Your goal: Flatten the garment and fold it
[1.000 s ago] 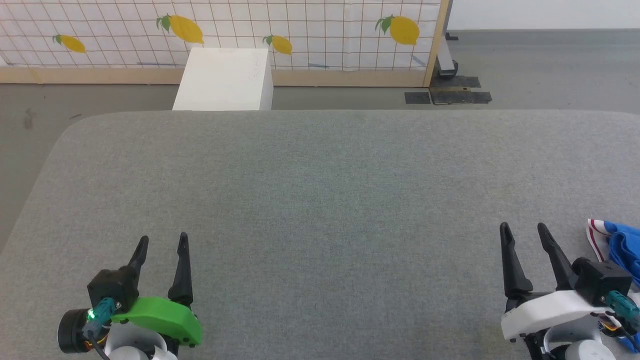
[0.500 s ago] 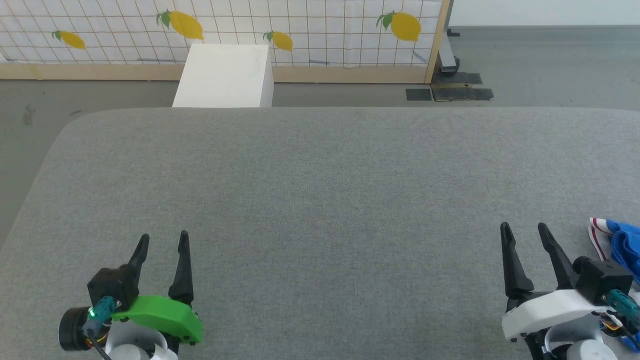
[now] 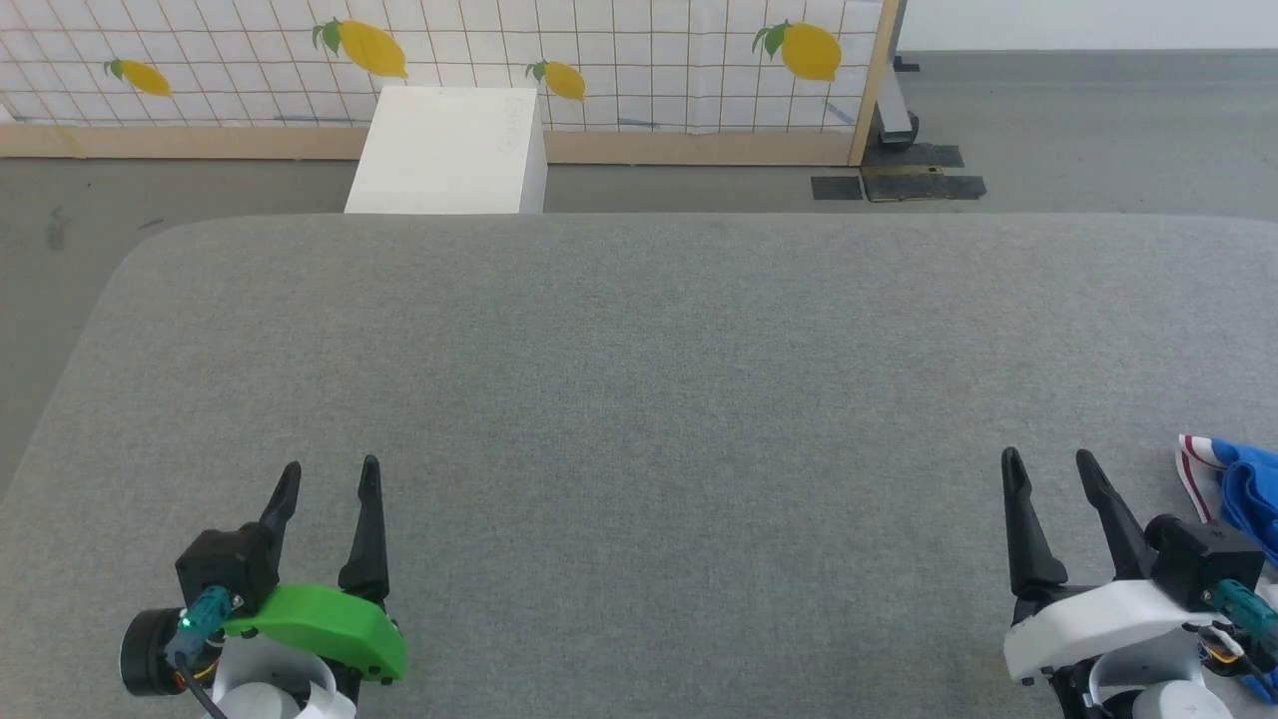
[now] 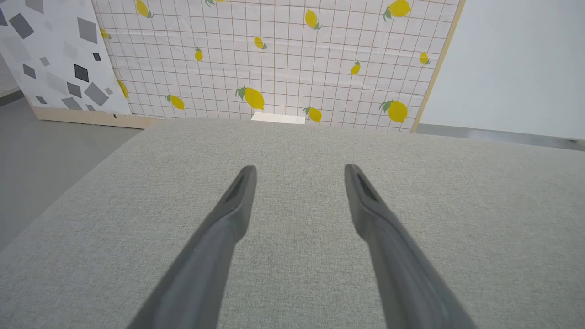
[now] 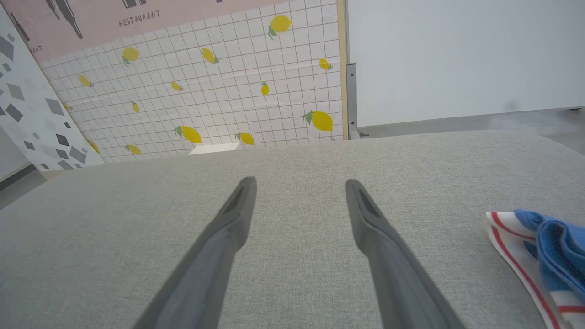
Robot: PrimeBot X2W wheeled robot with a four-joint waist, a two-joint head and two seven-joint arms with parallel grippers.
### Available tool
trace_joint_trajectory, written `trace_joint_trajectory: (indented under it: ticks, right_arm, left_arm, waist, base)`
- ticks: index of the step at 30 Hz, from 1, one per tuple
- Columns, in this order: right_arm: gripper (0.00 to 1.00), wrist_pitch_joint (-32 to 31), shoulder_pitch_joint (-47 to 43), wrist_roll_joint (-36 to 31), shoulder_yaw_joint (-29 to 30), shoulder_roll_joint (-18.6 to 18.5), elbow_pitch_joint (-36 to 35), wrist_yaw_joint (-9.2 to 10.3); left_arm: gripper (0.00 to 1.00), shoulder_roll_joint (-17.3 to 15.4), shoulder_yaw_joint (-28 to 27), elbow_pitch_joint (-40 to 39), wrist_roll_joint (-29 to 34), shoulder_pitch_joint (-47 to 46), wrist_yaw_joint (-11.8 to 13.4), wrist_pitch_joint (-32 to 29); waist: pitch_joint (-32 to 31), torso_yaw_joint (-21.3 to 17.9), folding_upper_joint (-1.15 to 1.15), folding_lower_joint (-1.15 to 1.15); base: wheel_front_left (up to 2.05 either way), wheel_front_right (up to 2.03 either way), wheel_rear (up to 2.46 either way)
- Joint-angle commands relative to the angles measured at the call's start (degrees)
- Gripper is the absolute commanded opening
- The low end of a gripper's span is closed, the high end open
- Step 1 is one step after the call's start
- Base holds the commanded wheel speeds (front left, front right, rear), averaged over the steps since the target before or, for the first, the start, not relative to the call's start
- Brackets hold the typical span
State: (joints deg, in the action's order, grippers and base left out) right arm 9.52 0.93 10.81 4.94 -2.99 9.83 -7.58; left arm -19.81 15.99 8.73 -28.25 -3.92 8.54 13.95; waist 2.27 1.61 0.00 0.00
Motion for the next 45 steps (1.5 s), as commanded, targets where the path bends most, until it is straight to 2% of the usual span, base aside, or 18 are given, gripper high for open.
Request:
trace_joint_trajectory:
  ticks: [1,38,39,45]
  right_arm:
    - [1.00,0.1,-0.3,0.2,0.0,0.1,0.1,0.09]
    - [1.00,-0.1,-0.4,0.3,0.1,0.1,0.3,0.09]
    - [0.00,0.0,0.0,0.2,0.1,0.0,0.3,0.00]
    - [0.00,-0.2,0.0,0.0,0.0,0.0,0.1,0.00]
  left_arm:
    - [1.00,-0.1,0.1,0.0,-0.7,-1.0,-0.3,0.2]
    - [1.00,-1.2,1.1,-0.1,-2.3,-1.2,0.1,-1.5]
    - [0.00,-0.8,1.2,0.0,-2.1,-0.3,-0.1,-1.3]
    - [0.00,-0.3,0.9,-0.2,-1.6,-0.2,-0.2,-1.5]
  waist:
    - [0.0,0.0,0.00,0.00]
    - [-0.3,-0.1,0.00,0.00]
    - [-0.3,-0.1,0.00,0.00]
    - [-0.3,-0.1,0.00,0.01]
  base:
    - [0.00,0.00,0.00]
    - [0.00,0.00,0.00]
    - [0.00,0.00,0.00]
    - [0.00,0.00,0.00]
